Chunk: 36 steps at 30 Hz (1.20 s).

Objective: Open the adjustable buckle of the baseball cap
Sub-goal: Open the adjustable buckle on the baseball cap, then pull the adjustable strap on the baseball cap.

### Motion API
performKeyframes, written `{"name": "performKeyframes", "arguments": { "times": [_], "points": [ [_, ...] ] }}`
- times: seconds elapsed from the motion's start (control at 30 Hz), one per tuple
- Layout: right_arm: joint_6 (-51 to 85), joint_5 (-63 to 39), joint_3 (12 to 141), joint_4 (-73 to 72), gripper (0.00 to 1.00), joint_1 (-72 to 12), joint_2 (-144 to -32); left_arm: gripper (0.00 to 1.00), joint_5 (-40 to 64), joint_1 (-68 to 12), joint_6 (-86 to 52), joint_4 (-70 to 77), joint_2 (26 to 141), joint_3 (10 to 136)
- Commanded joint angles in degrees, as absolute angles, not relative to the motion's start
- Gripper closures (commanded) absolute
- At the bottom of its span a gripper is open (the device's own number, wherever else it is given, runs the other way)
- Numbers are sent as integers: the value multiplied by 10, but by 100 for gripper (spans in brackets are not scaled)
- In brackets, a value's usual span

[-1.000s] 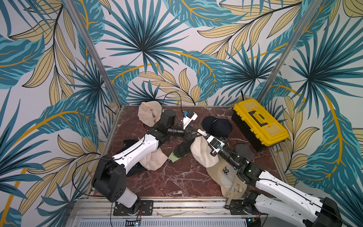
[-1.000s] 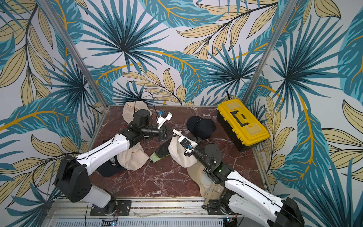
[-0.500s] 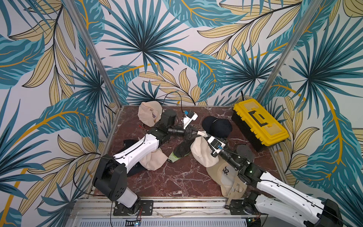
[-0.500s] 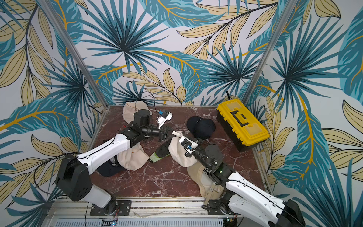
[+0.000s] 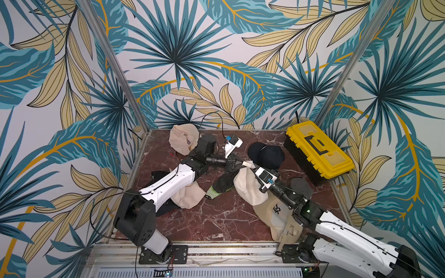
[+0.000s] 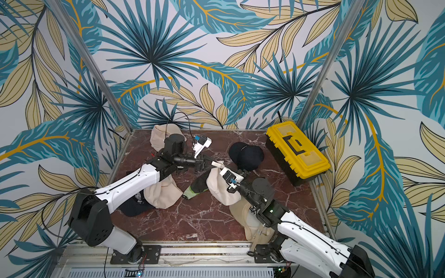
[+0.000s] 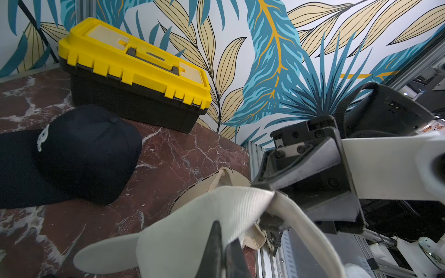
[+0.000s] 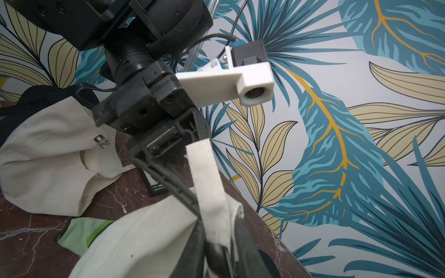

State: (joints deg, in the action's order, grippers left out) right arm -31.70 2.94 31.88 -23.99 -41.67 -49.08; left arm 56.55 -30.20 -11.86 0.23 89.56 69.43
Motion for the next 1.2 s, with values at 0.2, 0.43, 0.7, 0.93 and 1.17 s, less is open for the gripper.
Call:
{"name": "performKeyframes", "arguments": {
  "times": [0.2,0.43,0.7,0.93,1.17],
  "points": [
    [-309,24,311,-293,79,-420,-409,100,333,-199,-136,2,931,711],
    [-307,31,308,-284,79,-421,-401,100,335,-190,-135,2,934,708],
    [-303,46,295,-281,76,-420,-387,100,341,-182,-136,2,939,712],
    [-302,41,301,-270,66,-421,-396,100,372,-183,-135,3,941,718],
    [-278,52,320,-260,67,-417,-429,100,405,-201,-95,4,918,717]
  ]
}}
